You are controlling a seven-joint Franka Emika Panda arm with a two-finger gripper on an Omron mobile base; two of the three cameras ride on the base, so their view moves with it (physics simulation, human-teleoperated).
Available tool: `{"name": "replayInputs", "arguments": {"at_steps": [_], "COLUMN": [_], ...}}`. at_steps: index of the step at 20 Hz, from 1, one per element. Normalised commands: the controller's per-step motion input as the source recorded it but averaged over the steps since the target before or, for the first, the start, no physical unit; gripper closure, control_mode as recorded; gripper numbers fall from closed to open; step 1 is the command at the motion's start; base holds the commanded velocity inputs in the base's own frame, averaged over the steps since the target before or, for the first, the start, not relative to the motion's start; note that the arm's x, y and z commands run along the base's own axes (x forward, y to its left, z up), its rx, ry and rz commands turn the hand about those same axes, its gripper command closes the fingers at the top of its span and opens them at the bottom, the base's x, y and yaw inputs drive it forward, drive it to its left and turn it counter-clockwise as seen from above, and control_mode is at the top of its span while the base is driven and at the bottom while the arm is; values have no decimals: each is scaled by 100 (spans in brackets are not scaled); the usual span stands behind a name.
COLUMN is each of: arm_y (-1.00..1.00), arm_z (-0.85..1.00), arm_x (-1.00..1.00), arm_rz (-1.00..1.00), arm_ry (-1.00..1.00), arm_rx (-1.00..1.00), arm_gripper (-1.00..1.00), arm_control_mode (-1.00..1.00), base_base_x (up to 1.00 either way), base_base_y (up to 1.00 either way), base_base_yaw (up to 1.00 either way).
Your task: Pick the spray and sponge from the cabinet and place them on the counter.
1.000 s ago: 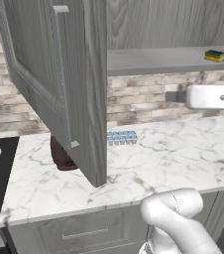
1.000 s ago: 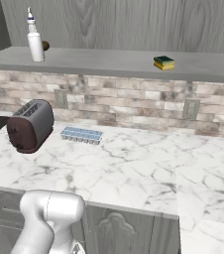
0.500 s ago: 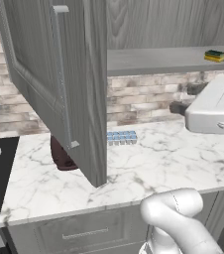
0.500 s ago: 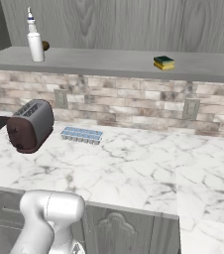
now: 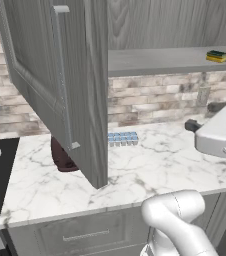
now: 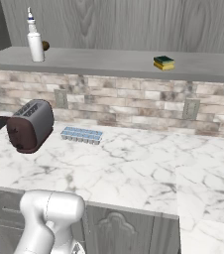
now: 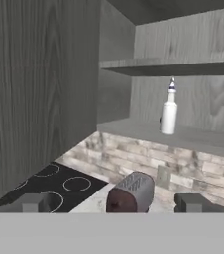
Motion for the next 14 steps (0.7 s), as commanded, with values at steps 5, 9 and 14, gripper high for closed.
{"name": "replayInputs", "arguments": {"at_steps": [5, 9, 14], "arm_y": [-1, -18, -31], "arm_z": [45, 36, 5], "arm_x": [0, 0, 1], "arm_rz": [-9, -6, 0], "arm_ry": [-17, -8, -2], "arm_rx": [0, 0, 0], "arm_gripper": [-100, -100, -100], "arm_control_mode": [-100, -100, -100], "base_base_x": [0, 0, 0], "base_base_y": [0, 0, 0], "base_base_yaw": [0, 0, 0]}}
